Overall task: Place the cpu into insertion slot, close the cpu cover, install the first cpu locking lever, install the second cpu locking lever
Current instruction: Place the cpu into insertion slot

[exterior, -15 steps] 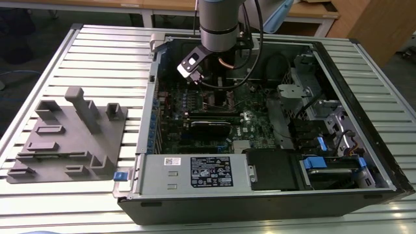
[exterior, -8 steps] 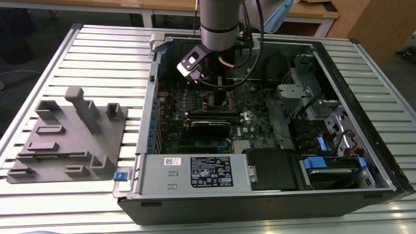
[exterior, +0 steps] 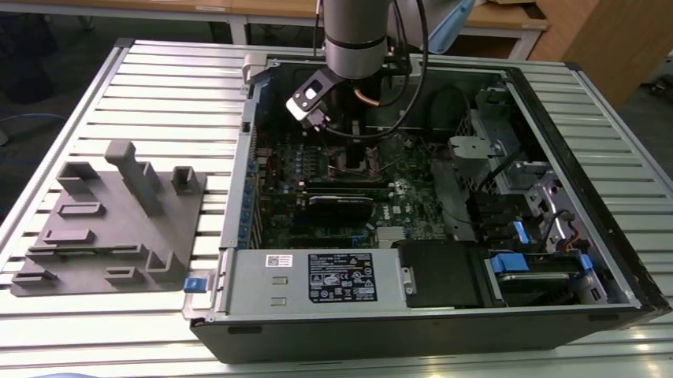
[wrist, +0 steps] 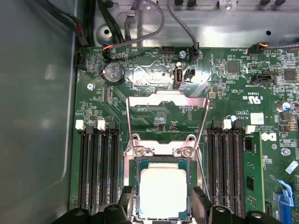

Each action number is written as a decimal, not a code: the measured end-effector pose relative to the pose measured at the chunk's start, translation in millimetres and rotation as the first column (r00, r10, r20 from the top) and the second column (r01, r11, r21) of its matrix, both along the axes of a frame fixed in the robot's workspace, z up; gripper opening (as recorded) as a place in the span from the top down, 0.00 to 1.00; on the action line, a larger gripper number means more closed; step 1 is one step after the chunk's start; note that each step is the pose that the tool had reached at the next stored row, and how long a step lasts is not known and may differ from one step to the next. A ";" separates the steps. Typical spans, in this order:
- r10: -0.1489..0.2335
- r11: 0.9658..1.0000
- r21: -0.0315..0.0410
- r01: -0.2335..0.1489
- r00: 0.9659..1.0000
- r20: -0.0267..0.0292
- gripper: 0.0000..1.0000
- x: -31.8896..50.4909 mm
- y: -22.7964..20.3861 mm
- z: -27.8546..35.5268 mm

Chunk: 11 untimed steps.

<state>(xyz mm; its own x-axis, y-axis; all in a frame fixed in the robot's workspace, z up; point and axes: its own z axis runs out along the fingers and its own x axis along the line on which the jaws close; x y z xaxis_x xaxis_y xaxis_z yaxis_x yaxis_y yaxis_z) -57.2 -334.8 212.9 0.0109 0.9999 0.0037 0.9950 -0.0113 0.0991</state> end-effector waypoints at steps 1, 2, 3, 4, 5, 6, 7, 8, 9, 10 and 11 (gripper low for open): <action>0.000 1.000 0.000 0.000 1.000 0.000 0.39 0.0 0.0 0.0; 0.000 1.000 0.000 0.000 1.000 0.000 0.39 0.0 0.0 0.0; 0.000 1.000 0.000 0.000 1.000 0.000 0.39 0.0 0.0 0.1; 0.000 1.000 0.000 0.000 1.000 0.000 0.39 0.0 0.0 0.1; 0.000 1.000 0.000 0.000 1.000 0.000 0.39 0.0 -0.1 0.1; 0.000 1.000 0.000 0.000 1.000 0.000 0.39 0.0 0.0 0.1; 0.000 1.000 0.000 0.000 1.000 0.000 0.39 0.0 0.0 0.1; 0.000 1.000 0.000 0.000 1.000 0.000 0.39 0.0 0.0 0.1; 0.000 1.000 0.000 0.000 1.000 0.000 0.39 0.0 0.0 0.1; 0.000 1.000 0.000 0.000 1.000 0.000 0.39 0.0 0.0 0.1; 0.000 1.000 0.000 0.000 1.000 0.000 0.39 0.0 0.0 0.1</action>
